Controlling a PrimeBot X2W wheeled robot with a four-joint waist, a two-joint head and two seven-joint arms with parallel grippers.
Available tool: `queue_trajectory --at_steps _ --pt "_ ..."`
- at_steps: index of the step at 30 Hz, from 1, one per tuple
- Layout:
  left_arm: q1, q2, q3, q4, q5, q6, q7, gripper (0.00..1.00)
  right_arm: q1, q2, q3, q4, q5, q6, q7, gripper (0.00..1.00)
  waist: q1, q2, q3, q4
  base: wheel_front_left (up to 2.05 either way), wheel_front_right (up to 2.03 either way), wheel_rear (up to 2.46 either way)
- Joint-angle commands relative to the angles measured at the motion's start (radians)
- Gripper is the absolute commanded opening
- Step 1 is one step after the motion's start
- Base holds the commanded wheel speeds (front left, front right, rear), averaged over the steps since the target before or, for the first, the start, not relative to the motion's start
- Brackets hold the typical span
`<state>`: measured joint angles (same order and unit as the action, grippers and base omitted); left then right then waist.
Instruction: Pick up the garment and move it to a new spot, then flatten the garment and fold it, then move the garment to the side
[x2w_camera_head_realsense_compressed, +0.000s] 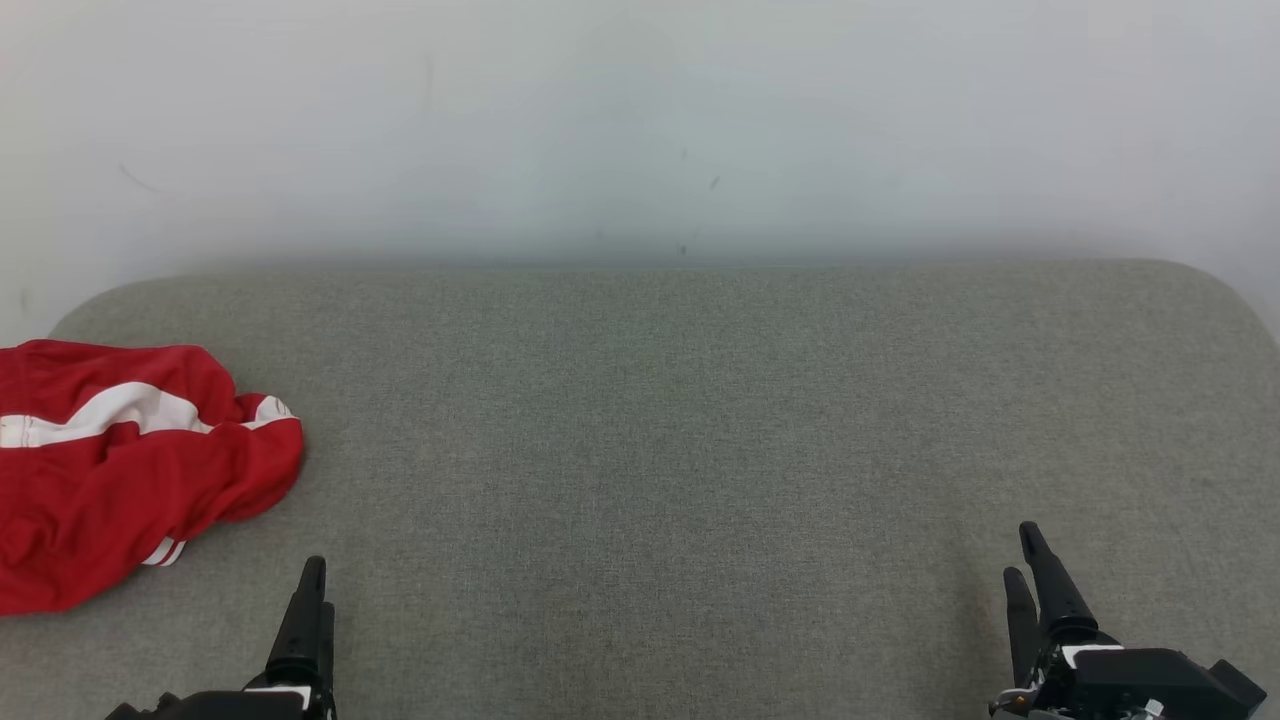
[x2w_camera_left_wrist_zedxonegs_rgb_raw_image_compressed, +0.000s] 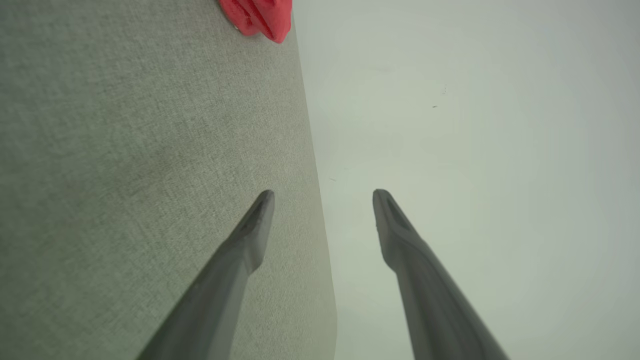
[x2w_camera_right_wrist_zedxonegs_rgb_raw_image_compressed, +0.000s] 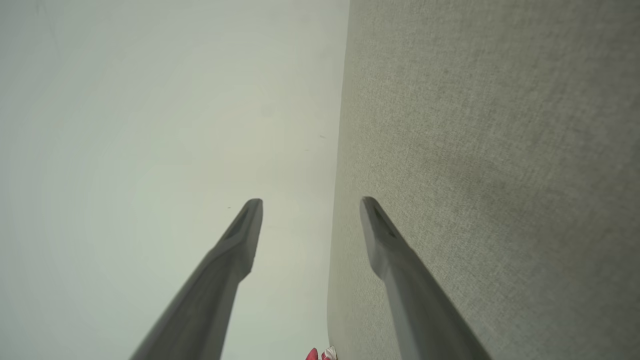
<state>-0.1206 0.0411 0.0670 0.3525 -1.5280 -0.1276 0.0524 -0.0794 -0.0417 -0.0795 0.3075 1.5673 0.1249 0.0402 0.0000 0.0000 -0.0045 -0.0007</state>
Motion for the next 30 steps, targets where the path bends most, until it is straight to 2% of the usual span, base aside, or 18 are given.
queue_trajectory --at_steps 1,6,10,30 --pt "0.001 0.005 -0.003 -0.019 0.039 -0.001 -0.014 1.00 -0.020 -0.010 0.015 -0.011 -0.025 0.004 -0.013 1.00 0.0000 0.0000 -0.001 0.000 0.00 0.00 0.00" --pt "0.005 0.006 0.002 -0.025 0.097 -0.001 -0.032 1.00 -0.026 -0.013 0.035 0.000 -0.071 0.004 -0.031 1.00 0.0000 0.0000 -0.003 0.000 0.00 0.00 0.00" --pt "0.010 0.006 0.014 -0.043 0.183 0.008 -0.049 1.00 -0.031 -0.013 0.044 0.007 -0.130 0.004 -0.048 1.00 0.0000 0.0000 -0.005 0.001 0.00 0.00 0.00" --pt "0.048 0.008 -0.041 -0.084 0.565 0.029 -0.125 1.00 -0.047 -0.007 0.069 0.073 -0.524 0.005 -0.120 1.00 0.0000 0.0000 -0.019 0.010 0.00 0.00 0.00"
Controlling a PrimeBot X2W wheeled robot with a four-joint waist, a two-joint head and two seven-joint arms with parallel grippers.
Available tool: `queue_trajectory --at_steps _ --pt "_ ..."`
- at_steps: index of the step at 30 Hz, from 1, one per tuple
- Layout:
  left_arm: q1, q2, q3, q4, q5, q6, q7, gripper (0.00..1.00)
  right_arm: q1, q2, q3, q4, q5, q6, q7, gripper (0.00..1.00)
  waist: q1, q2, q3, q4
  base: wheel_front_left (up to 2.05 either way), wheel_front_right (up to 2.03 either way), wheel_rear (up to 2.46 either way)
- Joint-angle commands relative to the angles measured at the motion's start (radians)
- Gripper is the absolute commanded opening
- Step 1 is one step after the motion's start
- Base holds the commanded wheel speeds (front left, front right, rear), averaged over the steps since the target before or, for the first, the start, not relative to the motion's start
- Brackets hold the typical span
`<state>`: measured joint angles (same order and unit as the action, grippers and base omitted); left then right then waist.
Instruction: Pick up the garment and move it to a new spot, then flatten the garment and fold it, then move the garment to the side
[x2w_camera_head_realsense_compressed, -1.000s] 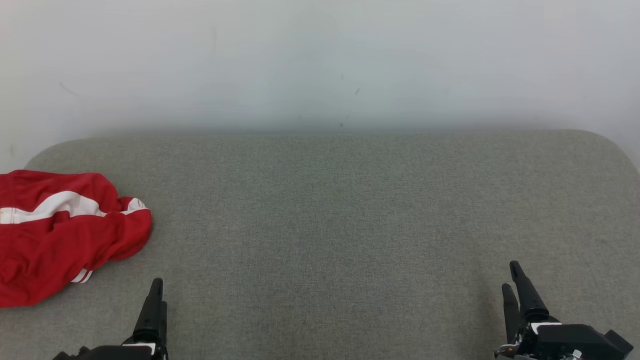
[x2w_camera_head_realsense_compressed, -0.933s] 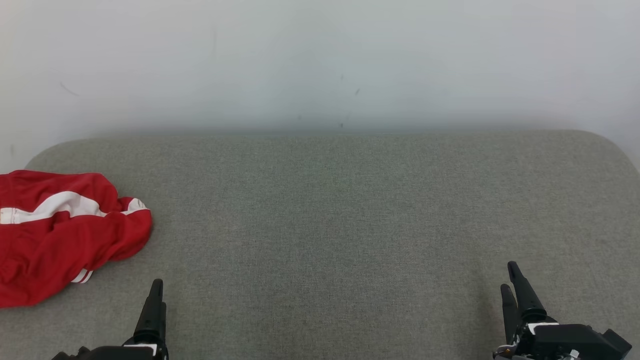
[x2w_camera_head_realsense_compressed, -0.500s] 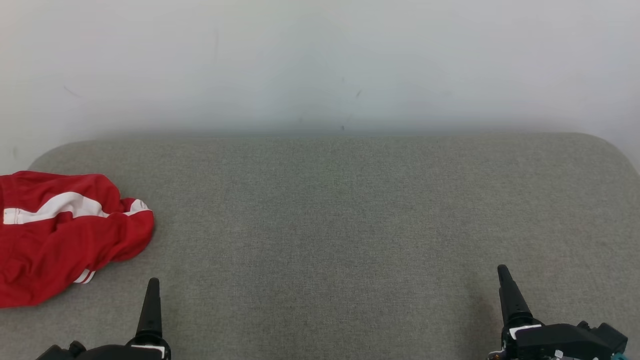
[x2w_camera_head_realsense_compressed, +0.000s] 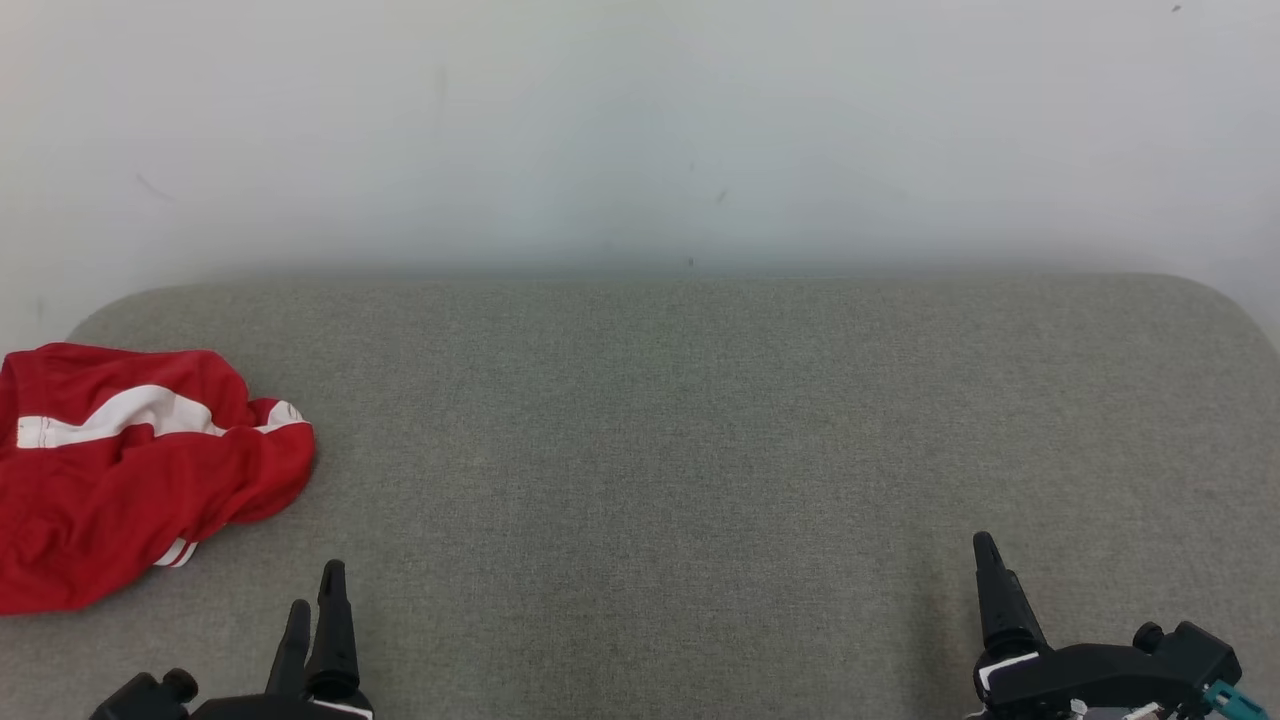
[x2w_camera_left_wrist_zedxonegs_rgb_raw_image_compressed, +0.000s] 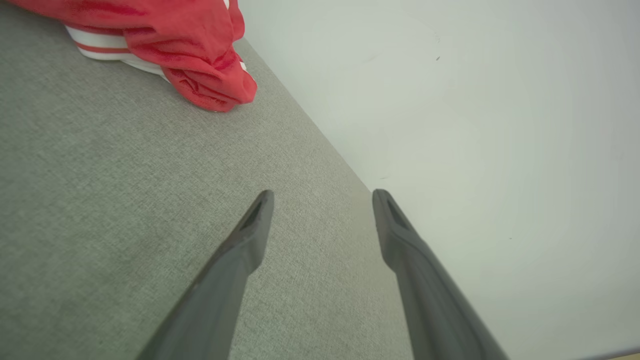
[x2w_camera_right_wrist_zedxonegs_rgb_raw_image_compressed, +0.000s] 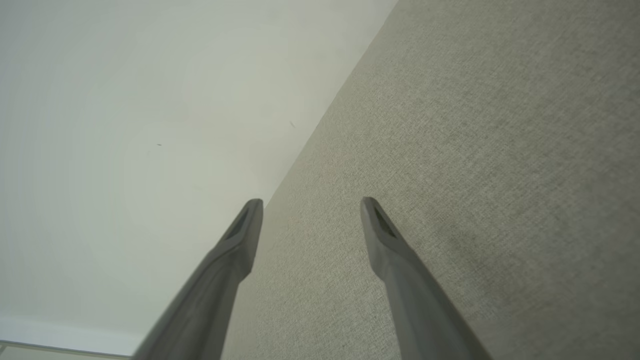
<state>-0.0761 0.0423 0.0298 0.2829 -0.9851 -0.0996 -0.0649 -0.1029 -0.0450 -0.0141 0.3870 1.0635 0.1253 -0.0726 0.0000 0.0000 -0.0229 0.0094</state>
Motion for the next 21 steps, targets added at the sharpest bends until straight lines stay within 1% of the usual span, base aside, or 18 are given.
queue_trajectory --at_steps 1,6,13,21 --pt "0.005 0.007 -0.006 -0.015 0.044 0.001 -0.010 1.00 -0.024 -0.004 0.005 -0.004 -0.043 0.005 -0.011 1.00 0.0000 0.0000 -0.001 0.000 0.00 0.00 0.00" --pt "0.007 0.007 -0.020 -0.010 0.157 0.004 -0.027 1.00 -0.030 -0.004 0.011 0.010 -0.152 0.005 -0.027 1.00 0.0000 0.0000 -0.003 -0.001 0.00 0.00 0.00" --pt "0.004 0.008 -0.037 0.001 0.291 0.016 -0.049 1.00 -0.035 -0.004 0.014 0.022 -0.256 0.006 -0.046 1.00 0.0000 0.0000 -0.002 -0.001 0.00 0.00 0.00" --pt "0.001 0.012 -0.052 0.017 0.397 0.018 -0.070 1.00 -0.038 -0.004 0.022 0.034 -0.362 0.006 -0.052 1.00 0.0000 0.0000 -0.003 0.001 0.00 0.00 0.00"
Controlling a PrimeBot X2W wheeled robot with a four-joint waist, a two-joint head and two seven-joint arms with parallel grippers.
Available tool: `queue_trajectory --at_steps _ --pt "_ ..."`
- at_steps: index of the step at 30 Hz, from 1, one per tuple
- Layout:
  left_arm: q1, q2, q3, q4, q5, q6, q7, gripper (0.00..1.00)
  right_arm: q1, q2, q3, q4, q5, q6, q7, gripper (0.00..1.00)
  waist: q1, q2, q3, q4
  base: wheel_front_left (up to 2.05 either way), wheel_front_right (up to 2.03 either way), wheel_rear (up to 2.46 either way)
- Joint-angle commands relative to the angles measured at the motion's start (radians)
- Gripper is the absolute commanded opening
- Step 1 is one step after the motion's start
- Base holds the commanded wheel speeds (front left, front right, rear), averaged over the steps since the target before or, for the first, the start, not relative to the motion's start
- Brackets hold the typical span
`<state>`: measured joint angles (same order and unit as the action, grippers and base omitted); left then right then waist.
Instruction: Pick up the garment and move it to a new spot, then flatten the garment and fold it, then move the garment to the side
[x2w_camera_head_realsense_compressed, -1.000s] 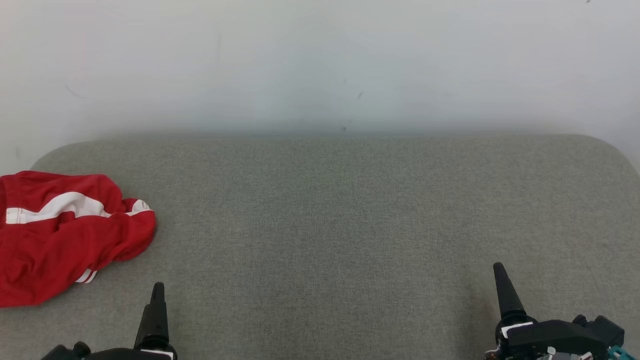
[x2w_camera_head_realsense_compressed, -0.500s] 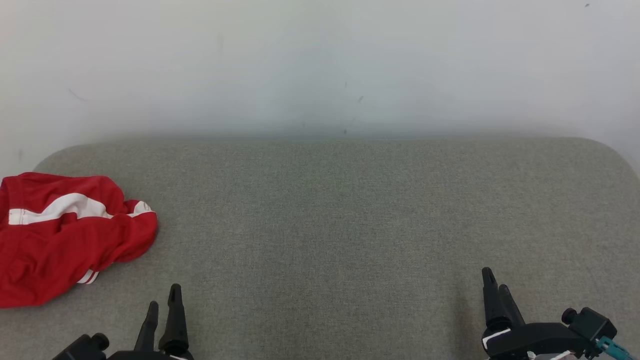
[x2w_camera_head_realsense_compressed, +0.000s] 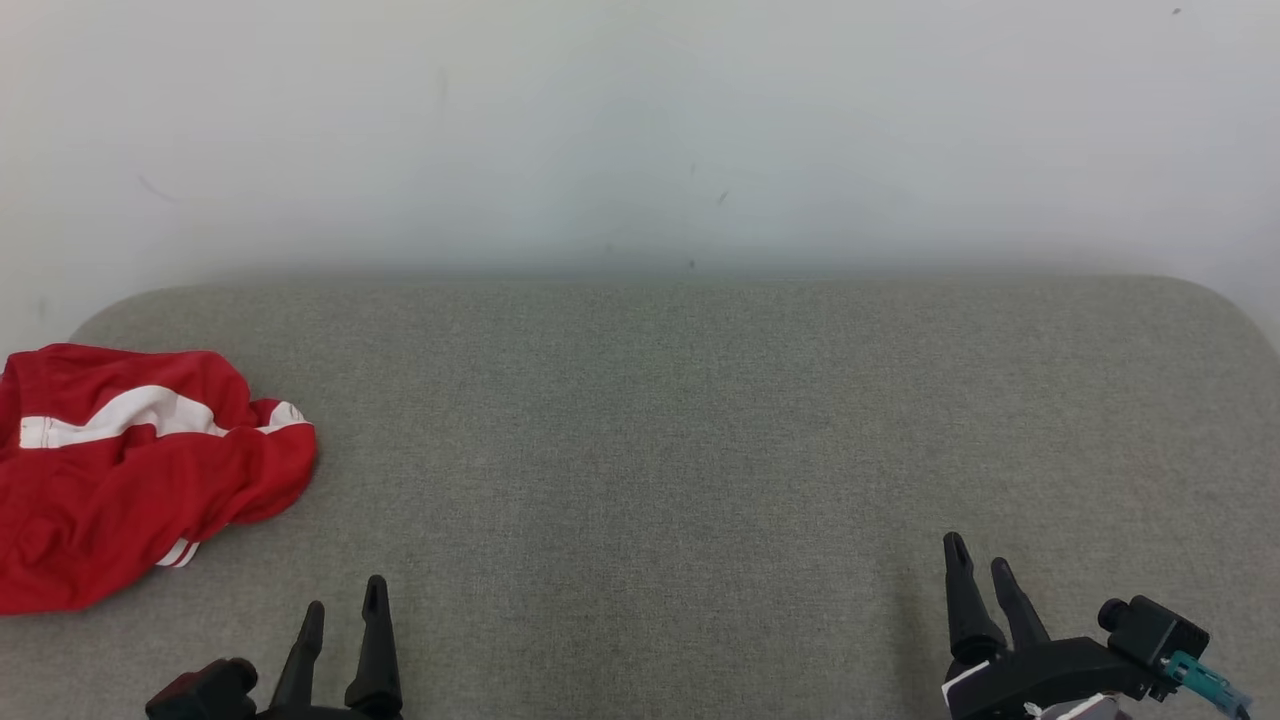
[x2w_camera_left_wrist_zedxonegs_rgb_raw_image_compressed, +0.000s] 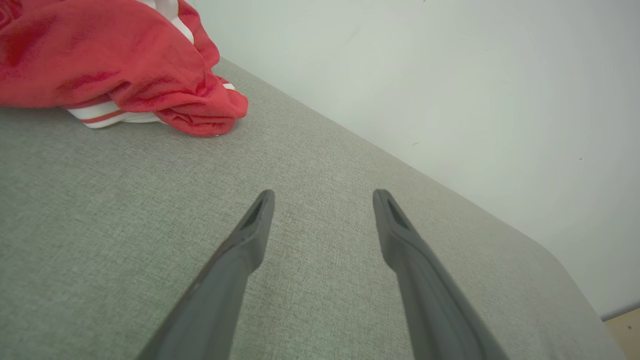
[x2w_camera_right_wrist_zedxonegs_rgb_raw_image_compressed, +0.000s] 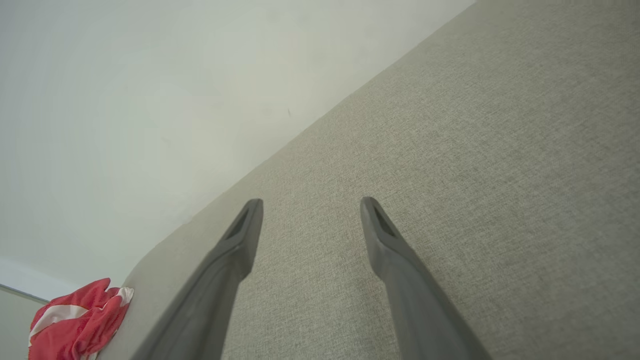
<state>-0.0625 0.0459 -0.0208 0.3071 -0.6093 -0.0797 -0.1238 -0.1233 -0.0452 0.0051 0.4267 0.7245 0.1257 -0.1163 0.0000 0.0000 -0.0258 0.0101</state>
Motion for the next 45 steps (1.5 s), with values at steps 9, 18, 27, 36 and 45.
queue_trajectory --at_steps 9,18,27,36,45 --pt "-0.025 0.022 -0.012 0.002 0.129 -0.004 -0.035 1.00 -0.025 -0.005 0.020 -0.002 -0.185 0.006 0.002 1.00 0.0000 0.0000 -0.003 0.003 0.00 0.00 0.00" --pt "-0.029 0.036 -0.028 0.022 0.221 -0.007 -0.056 1.00 -0.016 -0.005 0.022 -0.015 -0.292 0.007 0.000 1.00 0.0000 0.0000 -0.006 0.004 0.00 0.00 0.00" --pt "-0.030 0.038 -0.035 0.045 0.292 -0.005 -0.080 1.00 0.004 -0.006 0.015 -0.026 -0.390 0.006 0.007 1.00 0.0000 0.0000 -0.010 0.005 0.00 0.00 0.00" --pt "-0.025 0.040 -0.036 0.054 0.344 -0.002 -0.099 1.00 0.018 -0.006 0.017 -0.034 -0.460 0.006 0.006 1.00 0.0000 0.0000 -0.015 0.008 0.00 0.00 0.00" --pt "-0.017 0.035 -0.030 0.059 0.352 -0.016 -0.115 1.00 0.024 -0.006 0.012 -0.037 -0.510 0.006 0.001 1.00 0.0000 0.0000 -0.022 0.010 0.00 0.00 0.00"
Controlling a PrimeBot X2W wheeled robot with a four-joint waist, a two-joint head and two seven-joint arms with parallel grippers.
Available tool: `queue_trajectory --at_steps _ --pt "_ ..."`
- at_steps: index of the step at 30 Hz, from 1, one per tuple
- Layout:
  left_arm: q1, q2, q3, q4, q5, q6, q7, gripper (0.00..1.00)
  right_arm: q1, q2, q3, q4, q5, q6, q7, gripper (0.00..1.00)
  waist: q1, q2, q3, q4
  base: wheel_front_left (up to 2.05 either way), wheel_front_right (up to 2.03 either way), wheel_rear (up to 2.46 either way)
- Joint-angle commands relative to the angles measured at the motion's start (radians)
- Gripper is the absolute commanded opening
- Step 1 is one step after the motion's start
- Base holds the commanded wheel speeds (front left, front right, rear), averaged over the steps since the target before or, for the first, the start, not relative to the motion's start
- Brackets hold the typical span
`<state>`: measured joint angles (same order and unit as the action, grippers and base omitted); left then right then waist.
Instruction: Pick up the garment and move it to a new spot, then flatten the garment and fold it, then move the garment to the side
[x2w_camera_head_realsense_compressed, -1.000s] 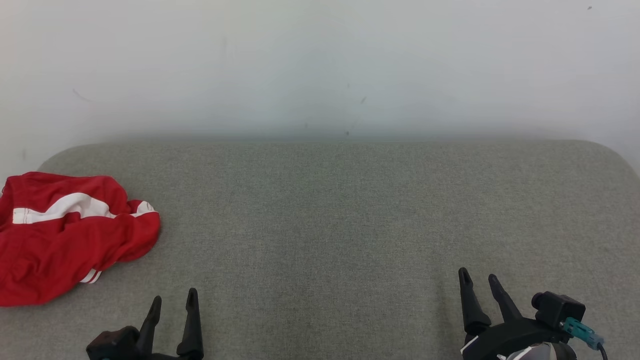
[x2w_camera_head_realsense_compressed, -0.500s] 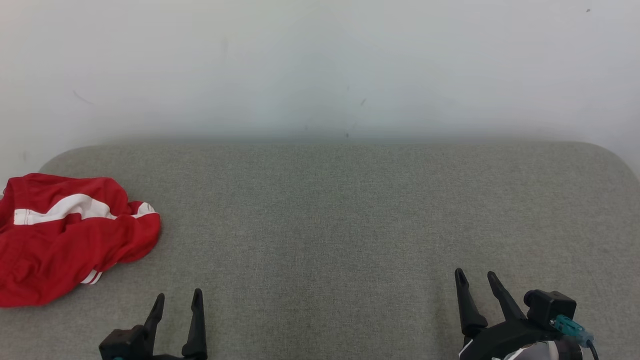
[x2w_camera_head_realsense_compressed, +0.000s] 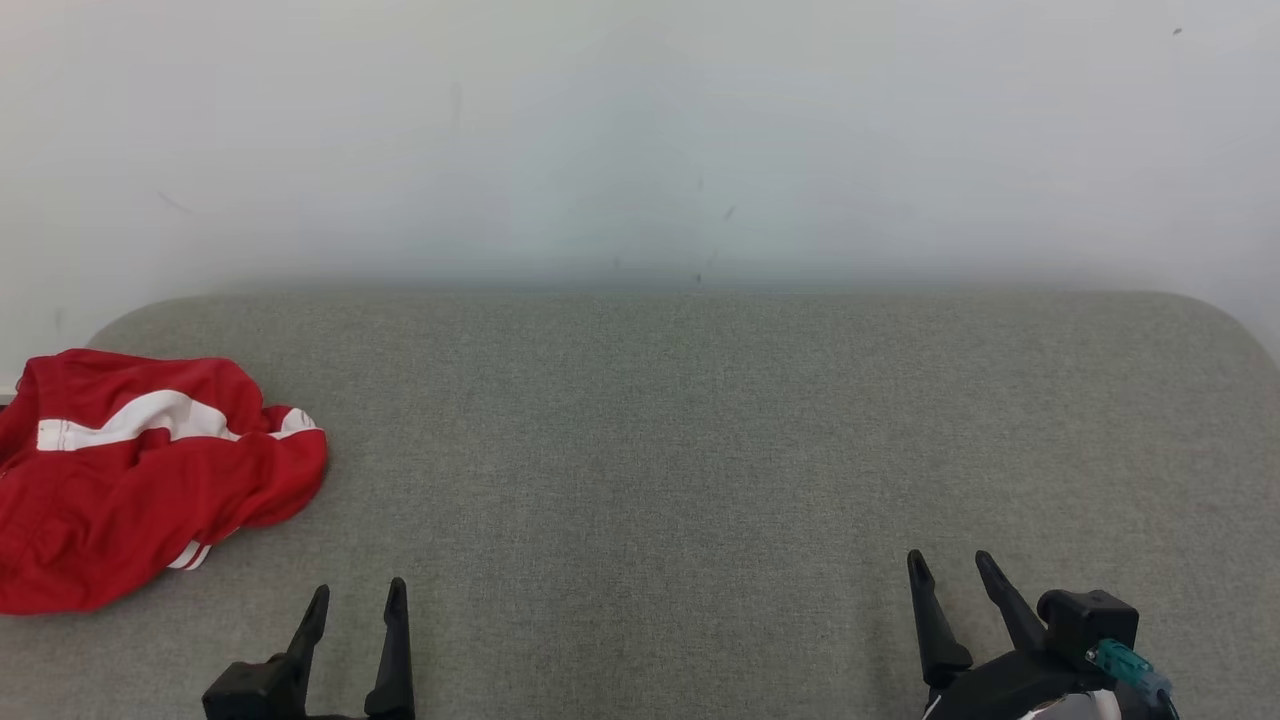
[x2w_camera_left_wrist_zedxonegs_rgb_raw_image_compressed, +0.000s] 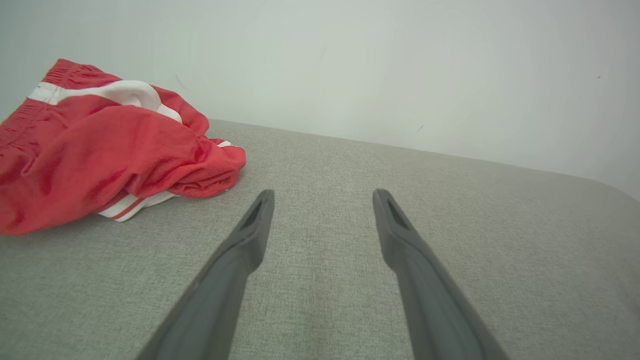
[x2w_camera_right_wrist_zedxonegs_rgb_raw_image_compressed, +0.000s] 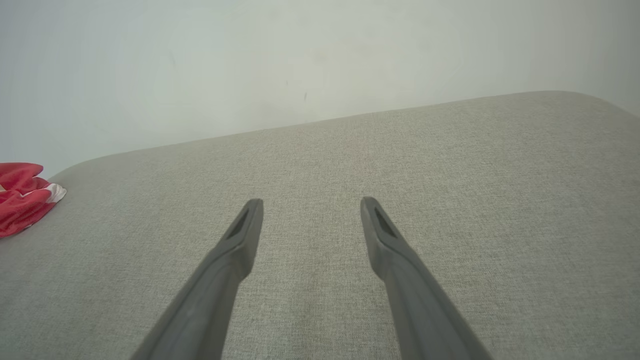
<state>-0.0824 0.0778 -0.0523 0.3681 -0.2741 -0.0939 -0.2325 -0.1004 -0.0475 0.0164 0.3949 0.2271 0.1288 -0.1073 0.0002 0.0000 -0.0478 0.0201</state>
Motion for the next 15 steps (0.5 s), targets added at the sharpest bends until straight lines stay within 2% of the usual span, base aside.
queue_trajectory --at_steps 1,15 --pt "0.003 0.004 0.000 0.000 0.021 -0.001 -0.009 1.00 0.001 -0.004 0.001 -0.003 -0.019 0.003 -0.010 1.00 -0.0002 0.0000 -0.001 0.000 0.00 0.00 0.00" --pt "0.013 0.000 -0.009 0.020 0.069 0.001 -0.034 1.00 0.005 -0.005 0.013 0.006 -0.102 0.004 -0.021 1.00 -0.0002 0.0000 -0.006 0.000 0.00 0.00 0.00"
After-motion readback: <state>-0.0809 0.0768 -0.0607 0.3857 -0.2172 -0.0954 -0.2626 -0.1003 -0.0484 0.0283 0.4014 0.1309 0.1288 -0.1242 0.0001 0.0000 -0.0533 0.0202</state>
